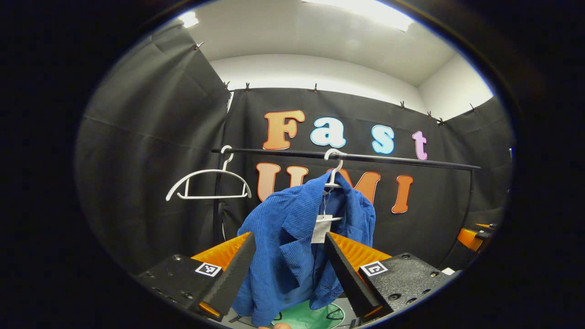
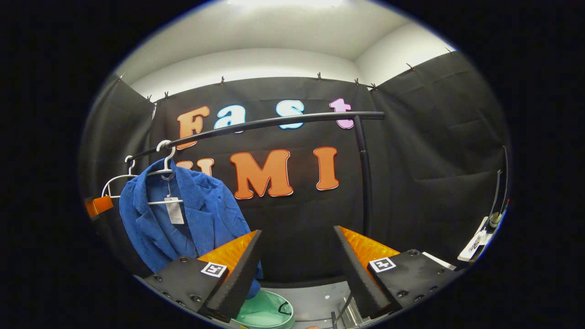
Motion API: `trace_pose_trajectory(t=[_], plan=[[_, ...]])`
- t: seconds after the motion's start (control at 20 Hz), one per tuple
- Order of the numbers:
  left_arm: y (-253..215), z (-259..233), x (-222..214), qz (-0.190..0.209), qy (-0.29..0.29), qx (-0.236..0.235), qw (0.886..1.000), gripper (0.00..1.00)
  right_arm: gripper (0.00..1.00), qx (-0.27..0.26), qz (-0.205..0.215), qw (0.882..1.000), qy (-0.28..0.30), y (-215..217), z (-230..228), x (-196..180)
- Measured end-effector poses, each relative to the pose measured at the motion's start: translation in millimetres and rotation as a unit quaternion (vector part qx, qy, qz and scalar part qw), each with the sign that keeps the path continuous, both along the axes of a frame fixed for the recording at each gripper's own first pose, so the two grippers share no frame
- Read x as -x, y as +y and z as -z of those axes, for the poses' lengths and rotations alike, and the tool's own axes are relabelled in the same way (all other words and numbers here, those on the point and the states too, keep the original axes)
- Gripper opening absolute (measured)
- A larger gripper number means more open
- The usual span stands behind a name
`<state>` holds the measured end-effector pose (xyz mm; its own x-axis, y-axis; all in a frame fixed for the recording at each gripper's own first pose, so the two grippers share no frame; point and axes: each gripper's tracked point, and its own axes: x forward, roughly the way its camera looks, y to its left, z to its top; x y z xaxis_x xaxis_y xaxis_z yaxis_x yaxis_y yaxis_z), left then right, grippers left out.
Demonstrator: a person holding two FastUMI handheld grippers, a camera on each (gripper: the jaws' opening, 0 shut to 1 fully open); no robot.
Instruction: Grasp the clothes on the hanger with both hands and then place them into the laundry hamper below.
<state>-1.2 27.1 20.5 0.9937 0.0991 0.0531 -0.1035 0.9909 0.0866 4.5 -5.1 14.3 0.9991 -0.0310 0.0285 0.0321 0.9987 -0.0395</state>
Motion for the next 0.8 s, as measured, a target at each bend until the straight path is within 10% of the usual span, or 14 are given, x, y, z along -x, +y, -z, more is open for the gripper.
trace_pose_trajectory(t=[0.8], plan=[[12,60,-16,-0.012,0.074,0.029,0.997,0.95,0.98,-0.008,-0.115,0.992,0.048,117,42,-52]])
